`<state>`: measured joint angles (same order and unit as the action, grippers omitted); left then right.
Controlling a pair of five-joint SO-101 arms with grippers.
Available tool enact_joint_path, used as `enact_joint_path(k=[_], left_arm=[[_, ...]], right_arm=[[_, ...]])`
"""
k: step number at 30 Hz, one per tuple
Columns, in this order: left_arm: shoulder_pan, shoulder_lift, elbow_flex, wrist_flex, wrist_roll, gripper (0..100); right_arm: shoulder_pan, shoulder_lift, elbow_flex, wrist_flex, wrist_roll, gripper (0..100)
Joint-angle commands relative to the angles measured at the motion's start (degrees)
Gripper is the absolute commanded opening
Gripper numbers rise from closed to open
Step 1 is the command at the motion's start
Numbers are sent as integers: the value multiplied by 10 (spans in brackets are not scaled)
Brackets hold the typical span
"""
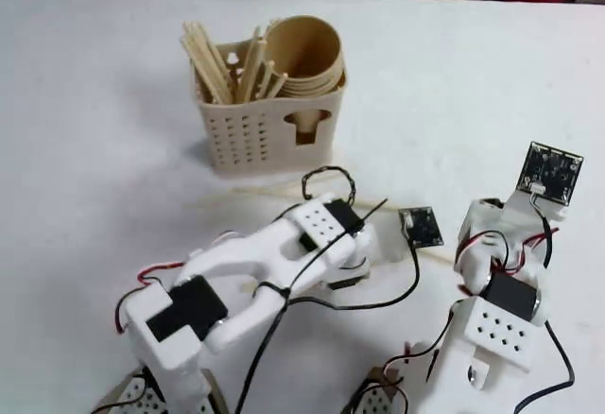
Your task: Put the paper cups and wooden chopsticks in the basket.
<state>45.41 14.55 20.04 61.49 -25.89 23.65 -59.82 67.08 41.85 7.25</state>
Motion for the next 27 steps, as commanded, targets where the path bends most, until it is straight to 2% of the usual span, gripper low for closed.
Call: enact_joint_path(k=[1, 8, 19, 27], left_arm=[[1, -7, -25, 33, 2, 23], [-17, -106, -20, 72, 1, 22], [-138, -336, -27, 98, 4, 22], [-190, -481, -134, 90, 8, 22]], right_arm=[[5, -12, -30, -12, -4, 25], [5, -11, -29, -12, -4, 25], [5, -11, -28, -12, -4, 25], [4, -11, -27, -12, -4, 25]])
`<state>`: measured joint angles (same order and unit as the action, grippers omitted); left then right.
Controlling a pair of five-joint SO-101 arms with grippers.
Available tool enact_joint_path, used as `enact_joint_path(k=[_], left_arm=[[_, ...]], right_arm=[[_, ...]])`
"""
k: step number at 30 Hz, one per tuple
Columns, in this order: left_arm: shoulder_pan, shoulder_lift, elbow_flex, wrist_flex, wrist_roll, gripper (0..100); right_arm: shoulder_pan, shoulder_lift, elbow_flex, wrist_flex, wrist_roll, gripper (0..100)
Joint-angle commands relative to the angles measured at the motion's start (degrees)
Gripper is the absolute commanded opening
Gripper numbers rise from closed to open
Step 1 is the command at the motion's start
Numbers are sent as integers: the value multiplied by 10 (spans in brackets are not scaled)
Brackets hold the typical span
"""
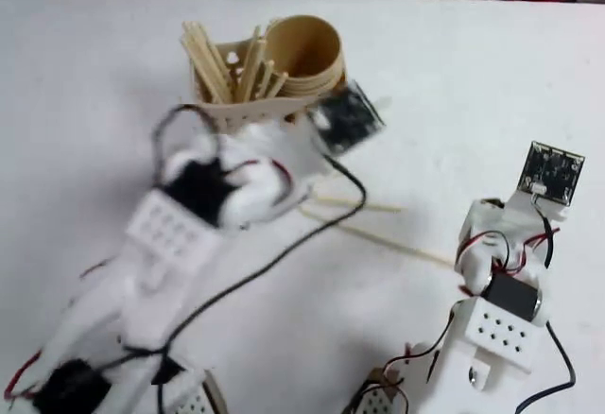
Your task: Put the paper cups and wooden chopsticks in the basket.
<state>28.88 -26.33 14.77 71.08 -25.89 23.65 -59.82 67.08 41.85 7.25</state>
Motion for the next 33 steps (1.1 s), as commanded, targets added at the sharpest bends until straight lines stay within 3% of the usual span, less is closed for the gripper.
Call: enact_joint_path(k=[1, 7, 14, 18, 25, 33], left_arm=[[-29, -80, -99, -12, 9, 21], [-80, -86, -182, -115, 75, 21], [-150, -85, -164, -298, 158, 21], [-175, -86, -76, -422, 196, 21], [-178, -86, 135, -631, 200, 21], [-193, -86, 244, -705, 200, 21]], right_arm=[[4, -11, -27, -12, -4, 25], [4, -11, -27, -12, -4, 25], [-12, -11, -25, -12, -2, 25], [-17, -11, -21, -12, 0, 25], [-17, -11, -21, -12, 0, 25], [-18, -11, -21, -12, 1, 25]])
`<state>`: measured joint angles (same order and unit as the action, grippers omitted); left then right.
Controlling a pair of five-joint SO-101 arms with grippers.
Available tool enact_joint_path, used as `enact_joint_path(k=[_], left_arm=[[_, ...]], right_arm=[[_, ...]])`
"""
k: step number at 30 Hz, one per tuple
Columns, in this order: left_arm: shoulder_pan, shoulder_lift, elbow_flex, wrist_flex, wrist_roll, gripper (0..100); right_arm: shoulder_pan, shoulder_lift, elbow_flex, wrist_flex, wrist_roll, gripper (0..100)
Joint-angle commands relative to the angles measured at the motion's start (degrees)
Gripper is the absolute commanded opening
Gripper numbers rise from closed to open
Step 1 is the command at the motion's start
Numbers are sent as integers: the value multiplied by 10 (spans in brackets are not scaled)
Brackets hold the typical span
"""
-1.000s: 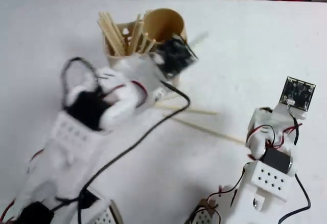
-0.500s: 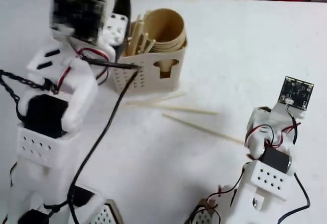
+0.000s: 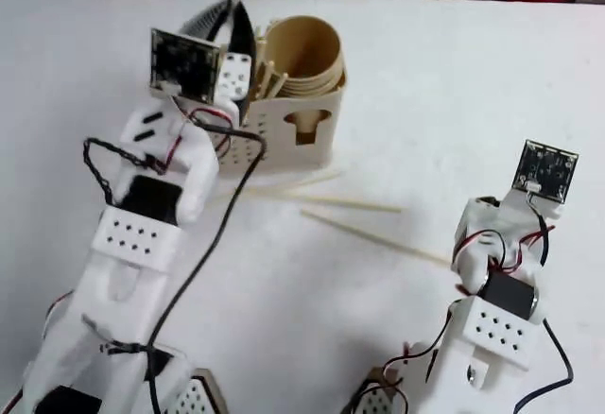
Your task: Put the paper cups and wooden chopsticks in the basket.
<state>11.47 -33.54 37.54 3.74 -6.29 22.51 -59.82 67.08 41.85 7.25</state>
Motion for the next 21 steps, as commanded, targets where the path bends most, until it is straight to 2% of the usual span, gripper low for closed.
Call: enact_joint_path(k=[1, 5, 9, 15, 21], left_arm=[[-21, -14, 16, -26, 4, 22], [-31, -19, -5, 29, 4, 70], [-49, -19, -77, 166, 6, 144], [-61, -61, -170, 337, 1, 143], [-62, -202, -135, 453, 1, 142]], right_arm=[[-7, -11, -21, -12, 1, 25], [-7, -11, -21, -12, 1, 25], [-7, -11, -21, -12, 1, 25], [-22, -11, -20, -12, 1, 25], [-26, -10, -20, -10, 16, 25]])
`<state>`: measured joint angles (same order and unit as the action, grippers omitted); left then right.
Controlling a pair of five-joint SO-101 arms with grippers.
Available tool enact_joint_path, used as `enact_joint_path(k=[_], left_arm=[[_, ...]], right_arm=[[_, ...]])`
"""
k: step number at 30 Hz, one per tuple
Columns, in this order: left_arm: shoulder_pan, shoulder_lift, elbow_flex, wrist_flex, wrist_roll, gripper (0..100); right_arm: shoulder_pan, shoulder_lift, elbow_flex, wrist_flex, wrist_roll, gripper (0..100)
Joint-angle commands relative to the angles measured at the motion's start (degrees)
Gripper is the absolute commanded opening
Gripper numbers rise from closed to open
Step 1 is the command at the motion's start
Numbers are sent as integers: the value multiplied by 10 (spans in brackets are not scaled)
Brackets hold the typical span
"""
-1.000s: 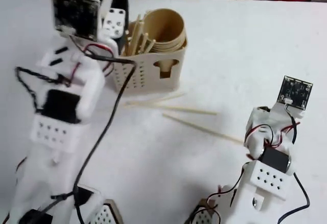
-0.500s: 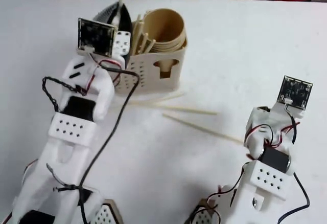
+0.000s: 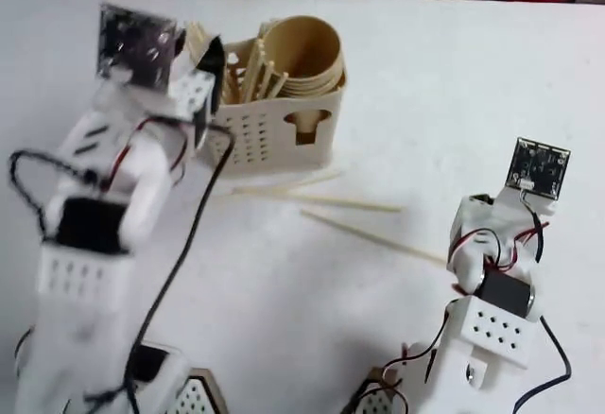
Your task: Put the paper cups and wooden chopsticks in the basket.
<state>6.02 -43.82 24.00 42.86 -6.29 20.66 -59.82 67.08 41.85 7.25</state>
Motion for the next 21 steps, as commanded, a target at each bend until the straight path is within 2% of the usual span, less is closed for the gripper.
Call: enact_joint_path(k=[1, 6, 12, 21], left_arm=[[-12, -124, 15, 76, 1, 142], [-50, -248, 134, 94, 1, 142], [-111, -382, 291, 95, 1, 142], [-186, -530, 505, 95, 1, 145]], right_arm=[[-13, -10, -20, -9, 25, 25], [-52, -11, -38, 19, 69, 46], [-116, -10, -125, 130, 121, 53], [-225, -9, -207, 279, 285, 60]])
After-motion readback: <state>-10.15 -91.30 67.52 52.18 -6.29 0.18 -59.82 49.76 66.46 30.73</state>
